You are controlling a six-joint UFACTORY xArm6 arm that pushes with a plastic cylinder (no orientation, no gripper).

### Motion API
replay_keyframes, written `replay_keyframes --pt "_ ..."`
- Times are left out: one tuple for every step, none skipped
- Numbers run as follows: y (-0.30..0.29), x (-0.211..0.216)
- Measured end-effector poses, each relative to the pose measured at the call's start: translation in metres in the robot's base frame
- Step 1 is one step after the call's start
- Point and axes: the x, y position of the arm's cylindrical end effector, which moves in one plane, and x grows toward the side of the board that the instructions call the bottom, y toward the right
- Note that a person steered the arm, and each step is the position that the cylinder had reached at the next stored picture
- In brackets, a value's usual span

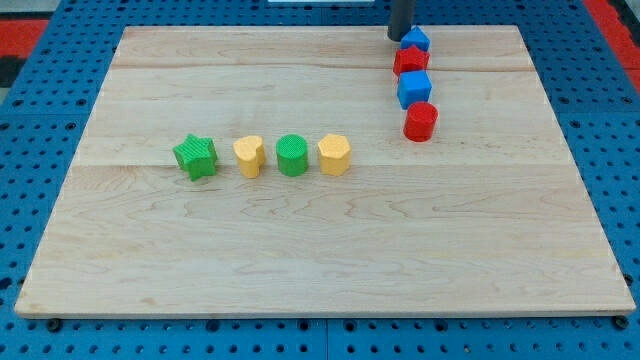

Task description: Slide red star closer yellow hexagon

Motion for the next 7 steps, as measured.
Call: replay_keyframes --pt "0.018 -0.017" --pt "0.050 -0.018" --pt "0.062 0.039" --pt "0.027 0.059" --pt "-0.016 0.056" --pt "-0.050 0.079" --pt "-0.079 0.099"
